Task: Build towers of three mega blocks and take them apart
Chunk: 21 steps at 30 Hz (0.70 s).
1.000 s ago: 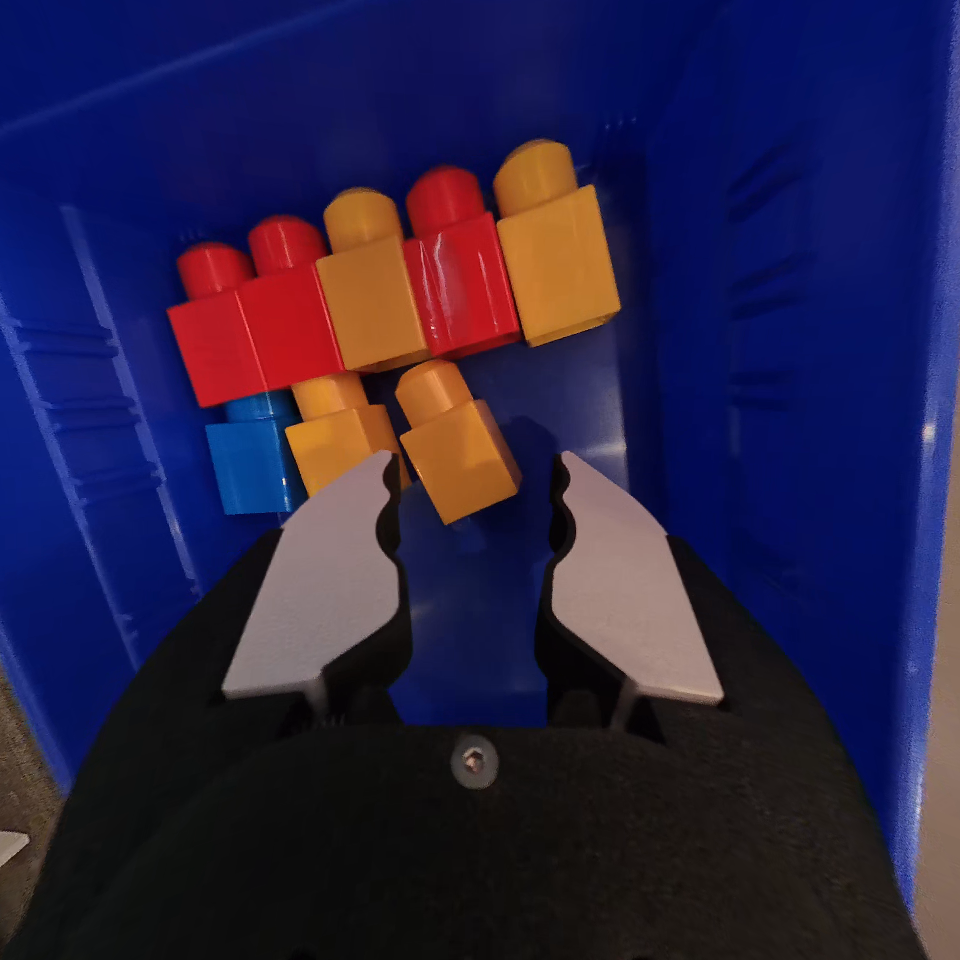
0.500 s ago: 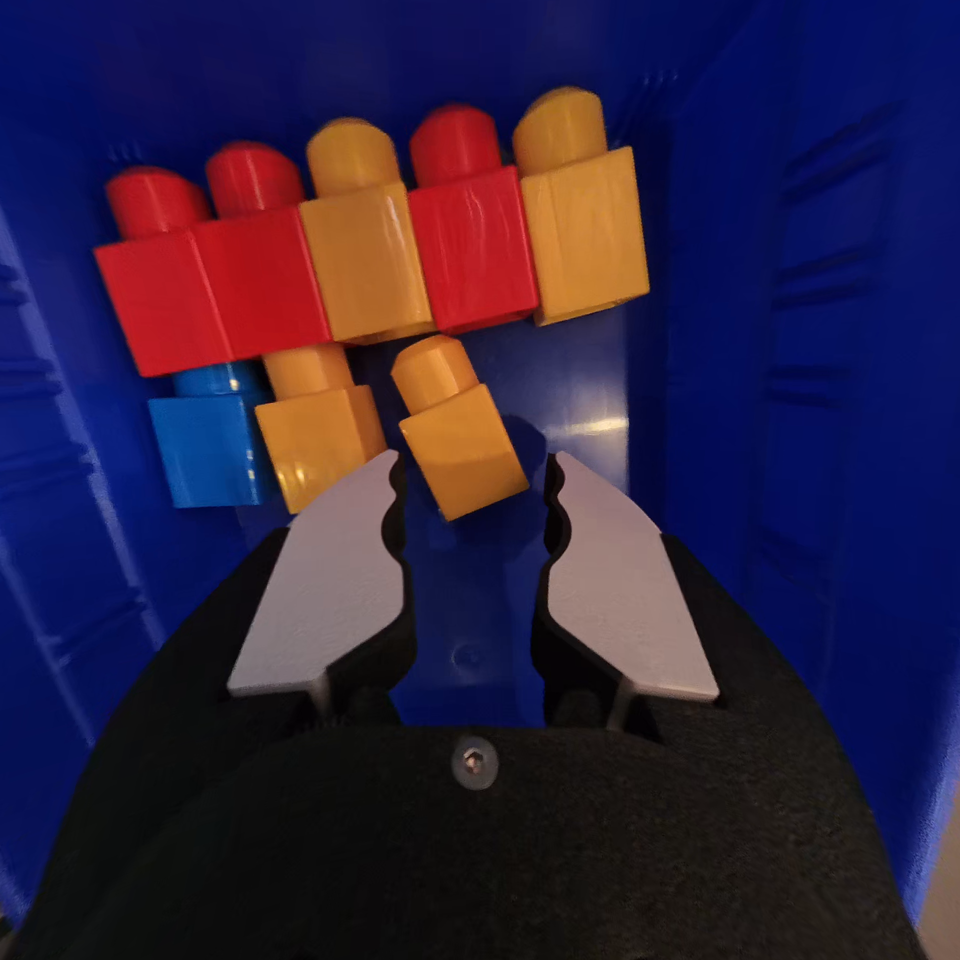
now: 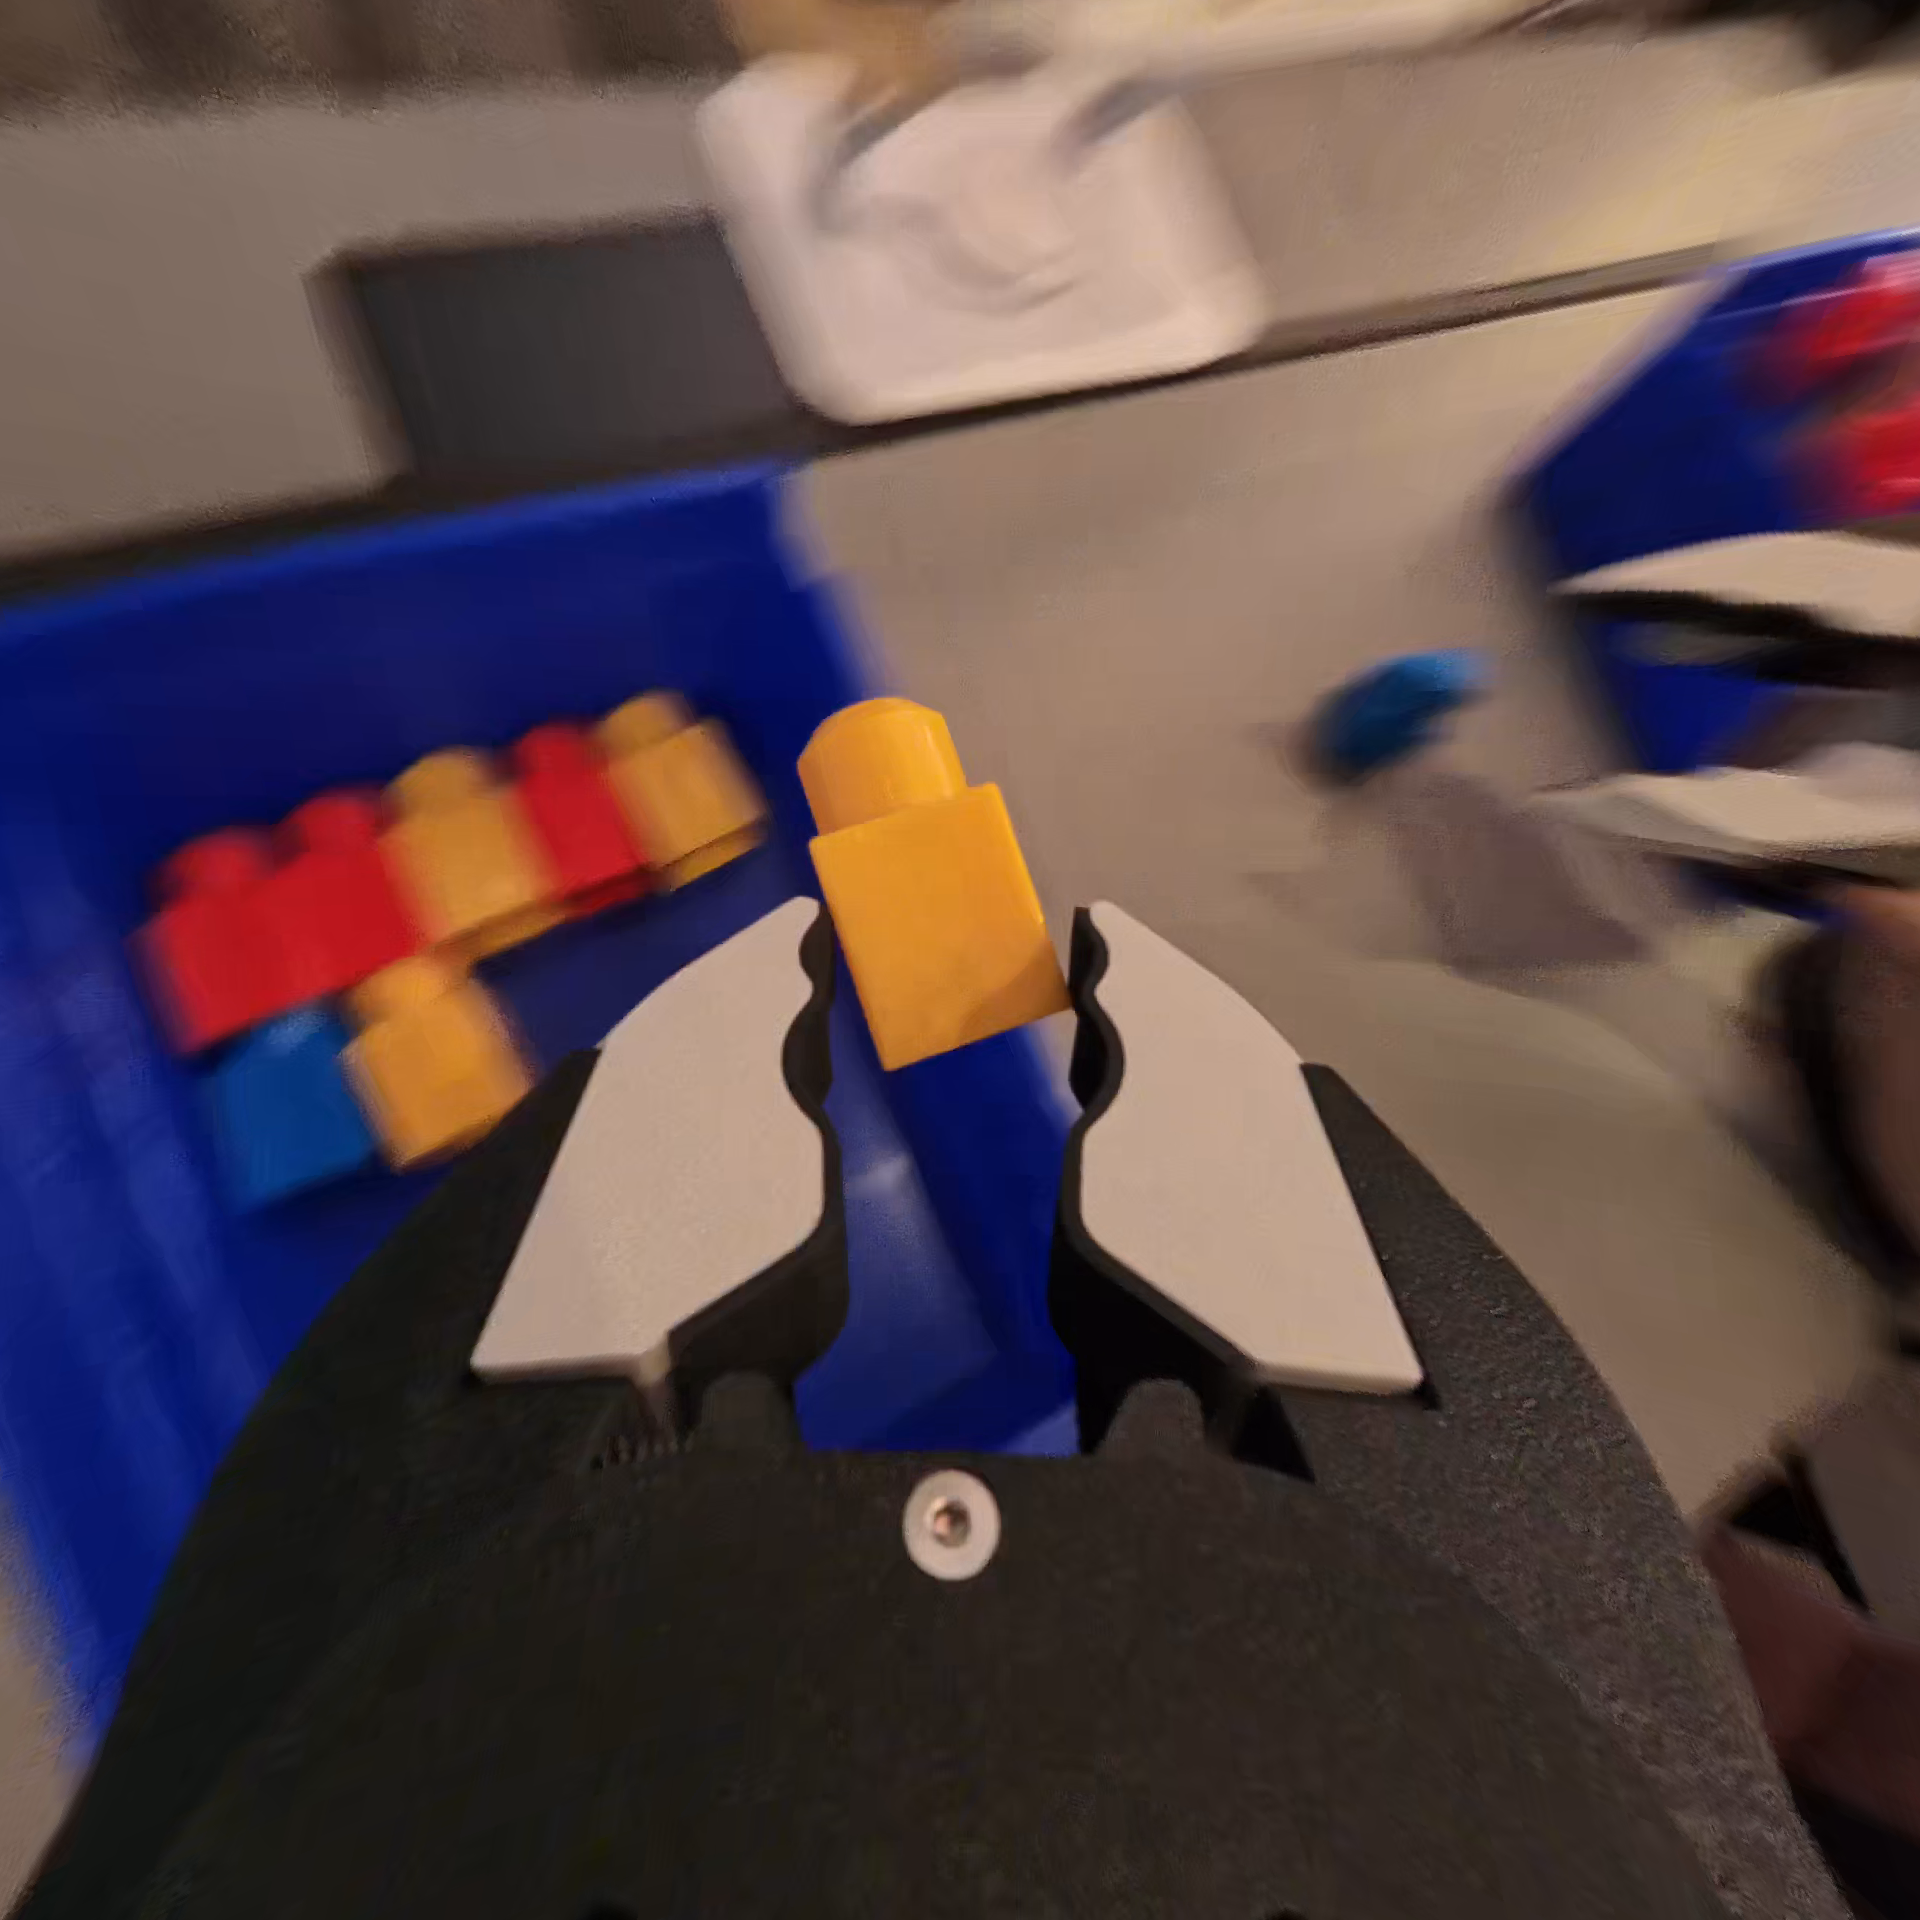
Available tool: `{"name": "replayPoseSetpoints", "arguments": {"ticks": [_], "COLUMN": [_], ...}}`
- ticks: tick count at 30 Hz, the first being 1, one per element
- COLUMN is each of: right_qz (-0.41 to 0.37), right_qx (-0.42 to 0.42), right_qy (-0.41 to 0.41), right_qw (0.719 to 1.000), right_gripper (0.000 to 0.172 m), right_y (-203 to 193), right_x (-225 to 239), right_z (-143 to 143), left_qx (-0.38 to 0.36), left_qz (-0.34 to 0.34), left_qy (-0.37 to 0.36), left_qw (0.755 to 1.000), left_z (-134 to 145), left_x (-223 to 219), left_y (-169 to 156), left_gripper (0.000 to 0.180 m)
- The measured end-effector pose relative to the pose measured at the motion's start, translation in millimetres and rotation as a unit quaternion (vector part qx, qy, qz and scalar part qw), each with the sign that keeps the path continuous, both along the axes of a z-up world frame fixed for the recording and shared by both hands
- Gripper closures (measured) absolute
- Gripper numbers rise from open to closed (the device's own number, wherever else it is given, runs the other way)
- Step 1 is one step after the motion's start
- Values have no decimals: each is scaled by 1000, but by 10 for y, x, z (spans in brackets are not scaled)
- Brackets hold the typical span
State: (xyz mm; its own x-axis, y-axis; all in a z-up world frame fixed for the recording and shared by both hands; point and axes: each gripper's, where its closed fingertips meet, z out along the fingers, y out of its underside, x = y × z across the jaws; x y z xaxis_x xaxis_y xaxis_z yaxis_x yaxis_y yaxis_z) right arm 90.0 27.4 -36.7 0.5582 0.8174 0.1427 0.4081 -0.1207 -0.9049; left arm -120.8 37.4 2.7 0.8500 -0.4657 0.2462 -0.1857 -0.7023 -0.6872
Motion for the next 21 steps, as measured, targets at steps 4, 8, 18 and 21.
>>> {"name": "replayPoseSetpoints", "arguments": {"ticks": [4, 8, 18, 21], "right_qz": [167, 260, 301, 160], "right_qx": [-43, -124, -150, -143], "right_qy": [239, 382, 333, 154], "right_qw": [956, 878, 881, 964], "right_gripper": [113, 119, 141, 141], "right_y": [-594, -921, -995, -515], "right_x": [-231, -177, -202, -54], "right_z": [847, 1298, 1123, 469], "left_qx": [87, 103, 83, 122], "left_qz": [-270, -415, -394, -257], "left_qy": [-144, -158, -151, -82], "left_qw": [948, 890, 903, 955], "left_z": [718, 813, 662, 601], "left_x": [1040, 1647, 1771, 1243], "left_y": [-757, -1306, -1176, -633], "left_gripper": [137, 137, 137, 128]}}
